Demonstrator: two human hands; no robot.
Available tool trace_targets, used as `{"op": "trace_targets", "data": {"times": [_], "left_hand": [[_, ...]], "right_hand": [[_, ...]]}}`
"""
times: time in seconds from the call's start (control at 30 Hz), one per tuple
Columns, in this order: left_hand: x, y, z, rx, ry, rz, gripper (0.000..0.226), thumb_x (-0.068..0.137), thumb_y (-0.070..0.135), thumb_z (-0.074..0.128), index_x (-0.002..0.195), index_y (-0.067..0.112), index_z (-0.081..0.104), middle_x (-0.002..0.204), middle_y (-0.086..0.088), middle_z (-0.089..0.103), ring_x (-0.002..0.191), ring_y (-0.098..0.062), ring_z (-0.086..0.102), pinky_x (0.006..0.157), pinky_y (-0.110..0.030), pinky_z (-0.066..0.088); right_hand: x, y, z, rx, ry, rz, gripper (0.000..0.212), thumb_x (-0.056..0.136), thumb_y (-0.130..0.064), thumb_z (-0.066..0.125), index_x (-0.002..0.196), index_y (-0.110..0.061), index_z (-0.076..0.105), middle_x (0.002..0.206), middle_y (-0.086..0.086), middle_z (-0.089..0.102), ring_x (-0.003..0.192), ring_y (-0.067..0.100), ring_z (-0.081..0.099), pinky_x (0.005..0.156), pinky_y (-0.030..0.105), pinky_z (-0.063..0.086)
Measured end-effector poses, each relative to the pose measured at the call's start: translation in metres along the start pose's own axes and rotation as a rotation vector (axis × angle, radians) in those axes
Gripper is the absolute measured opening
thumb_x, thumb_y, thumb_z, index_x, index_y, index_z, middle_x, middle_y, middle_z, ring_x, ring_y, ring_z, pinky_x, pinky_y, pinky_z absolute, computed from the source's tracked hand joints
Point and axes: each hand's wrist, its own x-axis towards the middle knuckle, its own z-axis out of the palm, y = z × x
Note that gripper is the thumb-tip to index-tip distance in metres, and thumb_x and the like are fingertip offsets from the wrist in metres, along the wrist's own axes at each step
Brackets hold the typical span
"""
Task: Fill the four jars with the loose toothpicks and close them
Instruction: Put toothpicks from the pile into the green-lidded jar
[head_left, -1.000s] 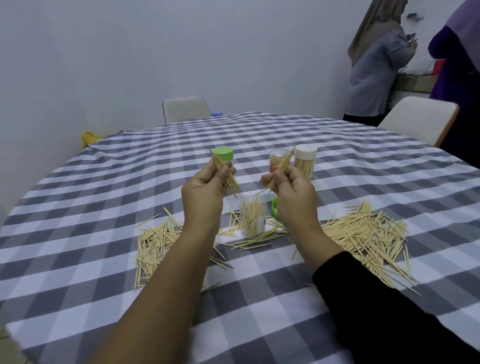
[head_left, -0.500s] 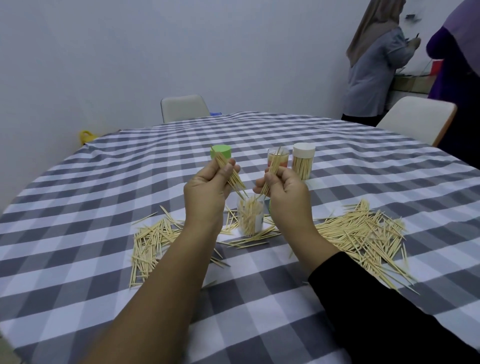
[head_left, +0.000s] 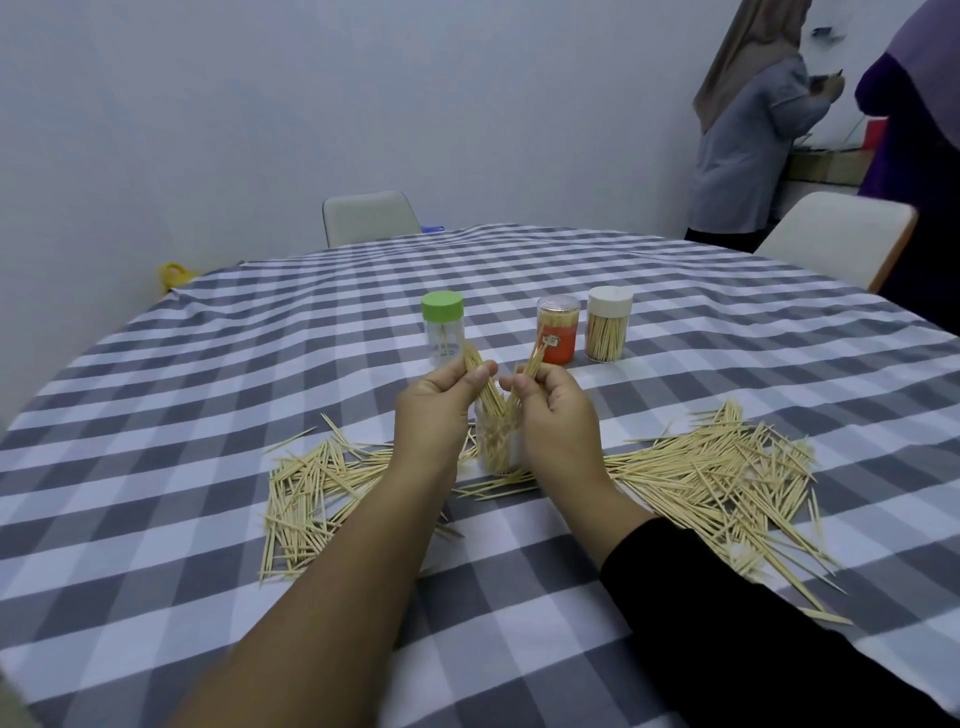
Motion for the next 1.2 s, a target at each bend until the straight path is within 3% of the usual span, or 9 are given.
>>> {"op": "trace_targets", "data": {"times": [0.13,0.33,0.5,0.63,0.73,0.87,1.0,1.1,1.2], "left_hand": [[-0.001,-0.001,-0.002,0.063,-0.065,-0.032,0.013,0.088,0.014,0.064,0.088,0.024,0.073,0.088,0.007,0.074,0.09,-0.005,0.066,0.084,-0.027,0.05],[-0.003,0.001,-0.003,0.09,-0.062,-0.015,0.012,0.09,0.026,0.061,0.086,0.028,0.071,0.099,0.007,0.073,0.096,0.003,0.063,0.073,-0.014,0.046],[-0.006,0.003,-0.002,0.239,-0.034,0.02,0.017,0.092,0.034,0.056,0.099,0.026,0.07,0.098,0.014,0.069,0.093,0.005,0.059,0.069,-0.011,0.041],[-0.005,0.003,-0.007,0.379,-0.065,0.036,0.015,0.09,0.033,0.062,0.097,0.025,0.073,0.094,0.013,0.071,0.094,-0.003,0.063,0.072,-0.014,0.044],[-0.004,0.008,-0.009,0.361,-0.066,0.021,0.028,0.09,0.042,0.058,0.109,0.024,0.069,0.103,0.014,0.068,0.096,0.004,0.058,0.071,-0.014,0.041],[-0.003,0.014,-0.013,0.368,0.03,0.013,0.026,0.092,0.048,0.052,0.094,0.028,0.069,0.105,0.008,0.069,0.098,-0.007,0.061,0.072,-0.024,0.044],[-0.014,0.025,-0.013,0.508,0.122,0.142,0.031,0.097,0.043,0.046,0.096,0.021,0.067,0.087,0.002,0.064,0.077,-0.008,0.056,0.066,-0.027,0.042],[-0.029,0.034,-0.006,0.638,0.141,0.337,0.03,0.097,0.04,0.047,0.092,0.019,0.067,0.081,0.001,0.062,0.071,-0.007,0.053,0.06,-0.024,0.041],[-0.046,0.038,0.011,0.742,0.019,0.504,0.026,0.096,0.034,0.051,0.098,0.014,0.069,0.083,0.003,0.063,0.077,-0.01,0.057,0.064,-0.027,0.047]], "right_hand": [[-0.001,-0.001,0.0,-0.016,-0.008,-0.001,0.019,0.098,-0.021,0.046,0.106,-0.014,0.062,0.098,-0.002,0.067,0.095,0.013,0.063,0.083,0.033,0.053],[0.0,-0.001,-0.003,-0.057,-0.031,0.018,0.039,0.1,-0.029,0.041,0.137,-0.015,0.046,0.135,0.0,0.054,0.126,0.011,0.047,0.105,0.027,0.038],[-0.001,-0.001,-0.004,-0.068,-0.032,0.013,0.035,0.101,-0.027,0.039,0.133,-0.018,0.049,0.125,0.0,0.061,0.117,0.012,0.053,0.1,0.028,0.042],[0.001,0.0,-0.005,-0.143,-0.086,0.033,0.035,0.101,-0.023,0.041,0.133,-0.013,0.052,0.132,0.001,0.057,0.121,0.011,0.05,0.099,0.021,0.037],[0.001,-0.004,-0.006,-0.128,-0.074,0.038,0.036,0.101,-0.022,0.041,0.133,-0.013,0.052,0.133,0.0,0.056,0.121,0.008,0.049,0.097,0.017,0.035],[0.008,-0.017,-0.02,-0.173,-0.033,0.053,0.034,0.1,-0.021,0.042,0.131,-0.013,0.055,0.13,0.0,0.058,0.119,0.011,0.05,0.095,0.02,0.036],[0.02,-0.033,-0.049,-0.373,-0.158,0.16,0.031,0.098,-0.016,0.045,0.125,-0.014,0.06,0.126,0.004,0.061,0.116,0.019,0.054,0.101,0.034,0.042],[0.026,-0.043,-0.077,-0.678,-0.347,0.196,0.031,0.098,-0.012,0.047,0.125,-0.015,0.06,0.129,0.004,0.059,0.117,0.021,0.054,0.095,0.032,0.043],[0.028,-0.047,-0.103,-1.006,-0.515,0.17,0.035,0.098,-0.008,0.044,0.128,-0.017,0.059,0.135,0.001,0.055,0.121,0.021,0.051,0.1,0.029,0.04]]}}
